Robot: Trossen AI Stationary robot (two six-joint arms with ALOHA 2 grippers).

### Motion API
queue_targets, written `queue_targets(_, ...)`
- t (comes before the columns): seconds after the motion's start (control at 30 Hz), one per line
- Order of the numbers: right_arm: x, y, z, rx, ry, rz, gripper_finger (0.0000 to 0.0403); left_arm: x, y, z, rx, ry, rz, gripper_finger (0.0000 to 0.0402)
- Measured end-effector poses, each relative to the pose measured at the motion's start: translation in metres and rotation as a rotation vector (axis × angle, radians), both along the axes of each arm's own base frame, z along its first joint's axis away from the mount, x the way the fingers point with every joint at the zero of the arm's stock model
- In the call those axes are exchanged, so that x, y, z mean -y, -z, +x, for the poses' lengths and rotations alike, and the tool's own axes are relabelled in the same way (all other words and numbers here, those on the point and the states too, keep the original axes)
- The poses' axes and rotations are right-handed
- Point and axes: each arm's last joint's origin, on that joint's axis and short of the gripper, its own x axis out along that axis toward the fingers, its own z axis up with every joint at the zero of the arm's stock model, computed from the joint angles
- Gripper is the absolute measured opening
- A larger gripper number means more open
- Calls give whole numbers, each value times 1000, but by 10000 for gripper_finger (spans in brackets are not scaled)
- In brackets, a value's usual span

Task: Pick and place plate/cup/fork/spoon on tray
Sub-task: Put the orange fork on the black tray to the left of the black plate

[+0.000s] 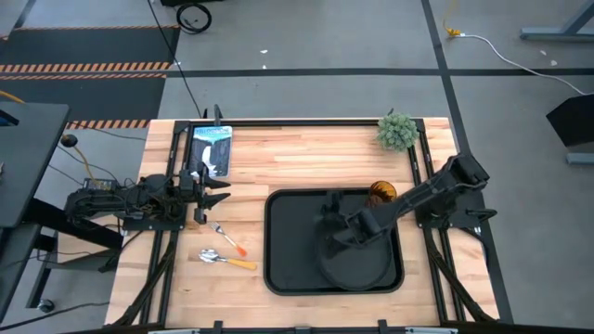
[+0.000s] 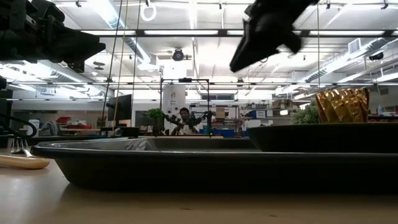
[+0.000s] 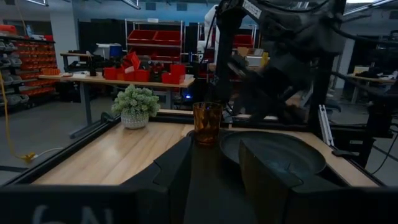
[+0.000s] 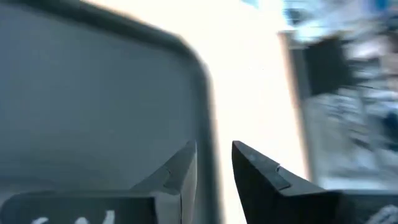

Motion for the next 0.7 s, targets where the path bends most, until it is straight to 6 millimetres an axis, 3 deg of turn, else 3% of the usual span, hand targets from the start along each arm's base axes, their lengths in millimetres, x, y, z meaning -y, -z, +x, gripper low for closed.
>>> queue_targets(0.27,37,-29,-8,112,225,-258,103,0,0,0,2,1,-10,142)
queue_targets(0.57,74,-71,-33,169,289,-138,57,-1,-5,-1,68,0,-166,142)
queue_targets(0.7,79,-88,-47,213,302,-123,37,-1,-6,-1,102,34,-356,142)
